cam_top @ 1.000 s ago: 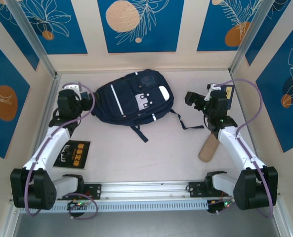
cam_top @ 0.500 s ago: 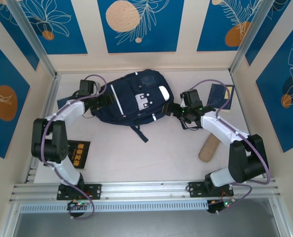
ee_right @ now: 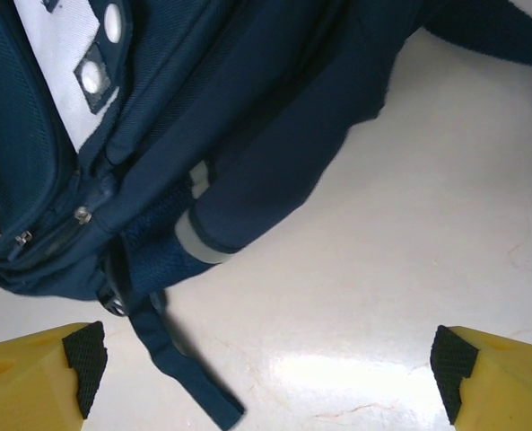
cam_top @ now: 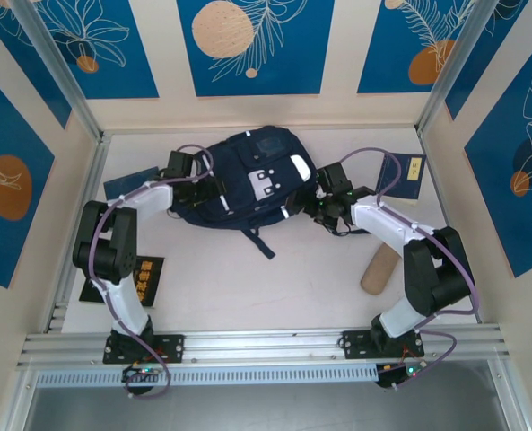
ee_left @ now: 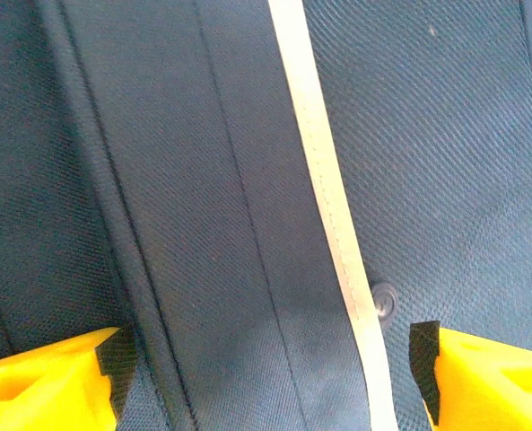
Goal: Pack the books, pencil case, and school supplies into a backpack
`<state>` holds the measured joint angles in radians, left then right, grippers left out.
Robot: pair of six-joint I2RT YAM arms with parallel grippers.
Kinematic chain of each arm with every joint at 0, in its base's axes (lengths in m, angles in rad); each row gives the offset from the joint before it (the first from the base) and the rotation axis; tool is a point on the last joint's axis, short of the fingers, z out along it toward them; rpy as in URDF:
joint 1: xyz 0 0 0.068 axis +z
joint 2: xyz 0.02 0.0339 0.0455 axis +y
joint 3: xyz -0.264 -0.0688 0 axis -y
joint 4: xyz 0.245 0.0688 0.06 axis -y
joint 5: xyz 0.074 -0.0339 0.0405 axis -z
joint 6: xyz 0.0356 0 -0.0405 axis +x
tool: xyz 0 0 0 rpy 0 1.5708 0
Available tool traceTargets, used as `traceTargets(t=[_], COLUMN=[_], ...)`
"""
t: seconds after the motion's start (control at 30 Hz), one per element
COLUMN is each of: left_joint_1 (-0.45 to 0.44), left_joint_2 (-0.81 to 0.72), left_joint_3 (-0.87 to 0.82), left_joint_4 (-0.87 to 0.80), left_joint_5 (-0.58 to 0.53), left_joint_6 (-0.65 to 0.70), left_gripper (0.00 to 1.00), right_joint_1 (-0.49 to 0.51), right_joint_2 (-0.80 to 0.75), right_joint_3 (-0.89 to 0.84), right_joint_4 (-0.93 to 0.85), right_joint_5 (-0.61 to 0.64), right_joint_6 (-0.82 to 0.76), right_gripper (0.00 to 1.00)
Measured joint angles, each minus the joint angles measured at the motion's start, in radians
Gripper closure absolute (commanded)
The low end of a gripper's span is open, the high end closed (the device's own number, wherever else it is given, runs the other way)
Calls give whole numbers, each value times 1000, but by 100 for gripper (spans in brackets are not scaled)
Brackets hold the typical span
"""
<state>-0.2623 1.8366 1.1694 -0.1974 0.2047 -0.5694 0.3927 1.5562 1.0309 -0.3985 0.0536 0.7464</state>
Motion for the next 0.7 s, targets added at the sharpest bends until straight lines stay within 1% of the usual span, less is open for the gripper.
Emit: traceTargets(t=[0.13,0.27,0.33,0.4,0.47,0.57,0.63,0.7], left_joint_1=[-106,-261,-346,-421,-498,-573,-594,-591], left_joint_2=[-63,-102,-108,-108,-108,-108,-109,-116], left_joint_3=[-93,-160,-174,-173,-154,-91,-41,10], left_joint_4=[54,112,134,139,112,12,-66,-147], left_joint_5=[0,3,5,5,5,5,0,-26], left_joint_6=[-50,-121,-159,-186,-200,-198,-180,-145], left_gripper=[21,24,26,27,26,26,27,33], right_joint_1=[-25,-51,-62,-71,-76,-76,-79,-81], right_joint_2=[0,0,0,0,0,0,0,0], right_joint_3=[4,5,5,5,5,5,5,5], right_joint_4=[-24,-53,-64,-67,-70,-85,-95,-100], right_joint_5=[15,29,29,26,24,24,24,23], right_joint_6=[23,52,63,68,69,66,66,68], right_gripper=[6,7,11,14,15,16,17,22])
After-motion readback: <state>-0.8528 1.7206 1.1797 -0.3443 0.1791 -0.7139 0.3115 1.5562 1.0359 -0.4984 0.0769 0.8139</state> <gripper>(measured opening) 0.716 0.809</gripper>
